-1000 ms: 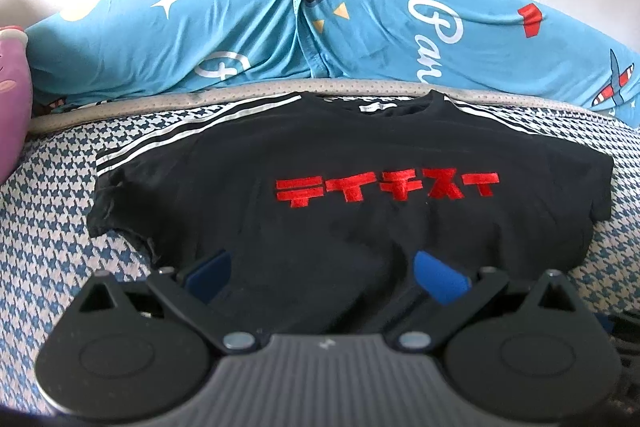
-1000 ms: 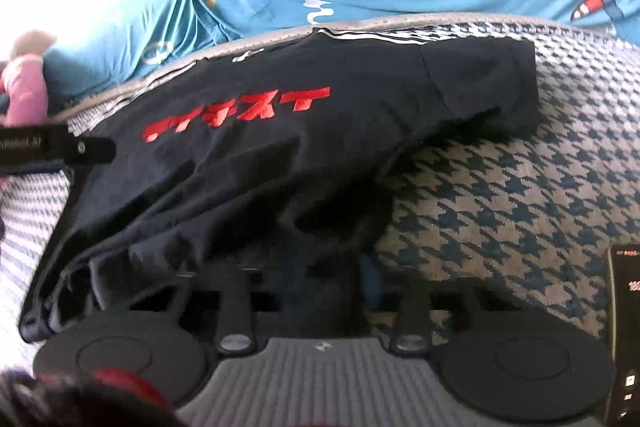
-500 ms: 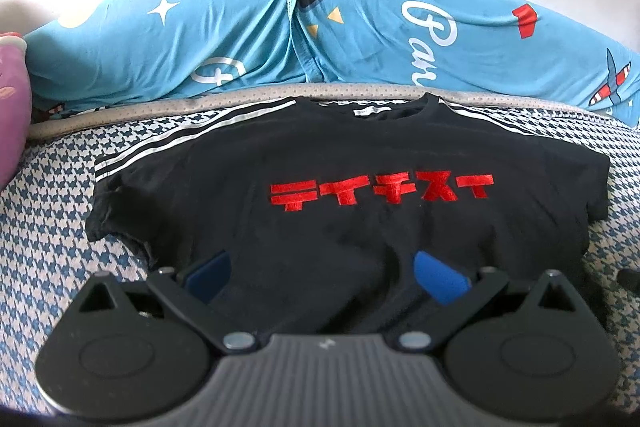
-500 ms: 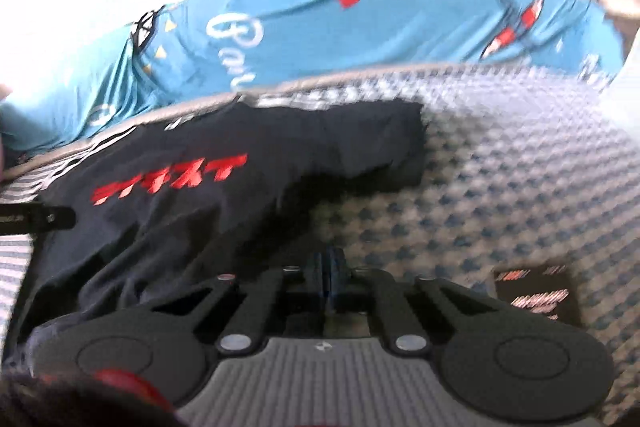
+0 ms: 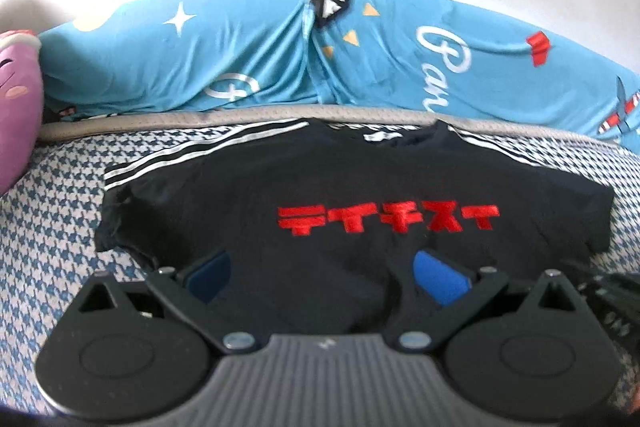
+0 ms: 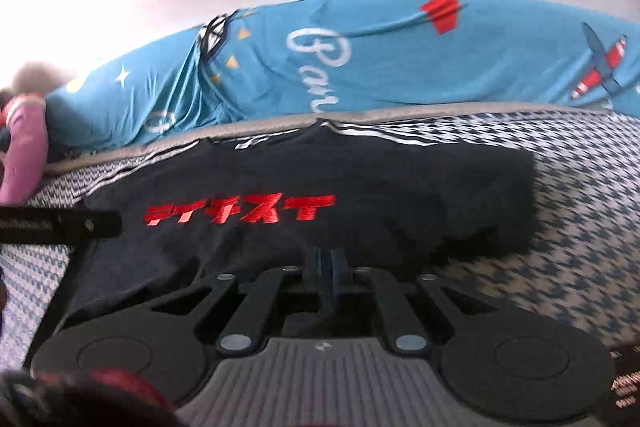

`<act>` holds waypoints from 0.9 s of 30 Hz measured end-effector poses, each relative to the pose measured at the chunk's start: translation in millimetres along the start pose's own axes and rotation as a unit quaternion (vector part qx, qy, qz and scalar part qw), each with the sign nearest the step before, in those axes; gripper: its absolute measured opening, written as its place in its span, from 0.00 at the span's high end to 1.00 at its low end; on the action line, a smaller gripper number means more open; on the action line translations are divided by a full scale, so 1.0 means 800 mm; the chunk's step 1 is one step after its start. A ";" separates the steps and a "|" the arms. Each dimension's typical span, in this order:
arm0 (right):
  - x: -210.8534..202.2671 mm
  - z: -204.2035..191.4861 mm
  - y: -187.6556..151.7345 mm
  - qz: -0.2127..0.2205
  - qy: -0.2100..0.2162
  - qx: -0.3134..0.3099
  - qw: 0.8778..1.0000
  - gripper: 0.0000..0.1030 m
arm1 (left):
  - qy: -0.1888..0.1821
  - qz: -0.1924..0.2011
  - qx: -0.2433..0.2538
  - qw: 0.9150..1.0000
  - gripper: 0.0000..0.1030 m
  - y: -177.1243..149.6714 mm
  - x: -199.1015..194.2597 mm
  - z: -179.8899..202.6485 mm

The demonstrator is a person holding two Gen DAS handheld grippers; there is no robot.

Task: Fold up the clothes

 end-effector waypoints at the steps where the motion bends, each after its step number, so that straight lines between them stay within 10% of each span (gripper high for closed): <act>1: 0.005 -0.008 -0.002 -0.003 0.001 -0.002 1.000 0.93 | 0.004 0.000 -0.004 1.000 0.01 0.001 0.001 -0.004; 16: 0.089 -0.074 0.003 -0.002 0.017 -0.003 1.000 0.75 | 0.059 0.002 -0.034 0.998 0.01 0.004 0.013 -0.050; 19: 0.096 -0.078 0.008 0.018 0.014 -0.016 1.000 0.58 | 0.061 -0.002 -0.029 0.998 0.01 0.002 0.014 -0.049; 24: 0.098 -0.100 -0.005 0.046 0.062 -0.070 0.995 0.01 | 0.059 -0.015 -0.022 0.998 0.01 -0.005 0.022 -0.046; 27: 0.098 -0.115 -0.012 0.040 0.059 -0.107 0.992 0.00 | 0.054 -0.017 -0.019 0.998 0.01 -0.007 0.021 -0.041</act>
Point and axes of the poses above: each gripper's, at about its wrist camera, not at the fingertips, and x roughly the way its jaws point, z to its right, y to its top, the point moved 8 cm from there along x, roughly the way its jaws point, and after that the axes turned 10 degrees about -y, right-handed, at the moved point
